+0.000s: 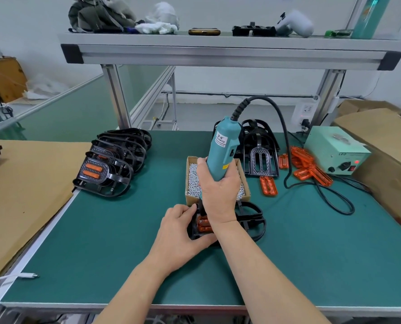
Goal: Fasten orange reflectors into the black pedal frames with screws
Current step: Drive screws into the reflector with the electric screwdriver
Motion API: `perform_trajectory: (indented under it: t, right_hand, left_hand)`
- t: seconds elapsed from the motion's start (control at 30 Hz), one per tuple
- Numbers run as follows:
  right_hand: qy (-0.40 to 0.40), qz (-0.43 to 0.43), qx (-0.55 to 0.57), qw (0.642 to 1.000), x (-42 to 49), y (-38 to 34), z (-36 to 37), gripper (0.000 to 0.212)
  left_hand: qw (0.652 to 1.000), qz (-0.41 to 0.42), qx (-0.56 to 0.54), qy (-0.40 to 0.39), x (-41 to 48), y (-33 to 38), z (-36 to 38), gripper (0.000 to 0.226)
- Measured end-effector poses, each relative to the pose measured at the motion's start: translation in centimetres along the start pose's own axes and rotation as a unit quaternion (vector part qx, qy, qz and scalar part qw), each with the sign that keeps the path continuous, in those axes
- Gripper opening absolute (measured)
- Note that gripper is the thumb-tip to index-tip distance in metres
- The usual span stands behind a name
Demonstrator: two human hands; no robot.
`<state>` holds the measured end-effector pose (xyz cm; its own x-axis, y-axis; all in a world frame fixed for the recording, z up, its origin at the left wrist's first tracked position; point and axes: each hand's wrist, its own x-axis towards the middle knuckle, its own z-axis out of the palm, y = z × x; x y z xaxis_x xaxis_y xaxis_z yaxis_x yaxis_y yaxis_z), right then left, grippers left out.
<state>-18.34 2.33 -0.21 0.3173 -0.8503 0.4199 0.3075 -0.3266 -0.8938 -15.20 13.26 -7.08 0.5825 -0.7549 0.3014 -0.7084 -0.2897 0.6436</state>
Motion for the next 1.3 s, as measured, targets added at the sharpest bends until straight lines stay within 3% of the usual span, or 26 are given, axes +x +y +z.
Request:
perform_trajectory:
  t: [0.37,0.77,1.03,1.3]
  right_hand:
    - [-0.002,0.059,0.013,0.998,0.5,0.6,-0.5,0.021]
    - [-0.022,0.039,0.129,0.991,1.4,-1.3,-2.9,0.012]
    - [0.109,0.101,0.18,0.973,4.6,-1.2,-6.5,0.026]
    - [0.219,0.199,0.241,0.924,6.1,1.4,-11.5,0.028]
  left_hand:
    - [1.0,-0.001,0.005,-0.003,0.1,-0.1,0.2,0.068]
    - [1.0,-0.021,-0.004,-0.013,0.1,-0.2,0.4,0.09]
    - [0.999,-0.029,-0.002,-0.021,0.1,-0.5,0.5,0.097]
    - [0.999,-0.028,0.001,-0.019,0.0,-0.7,0.5,0.095]
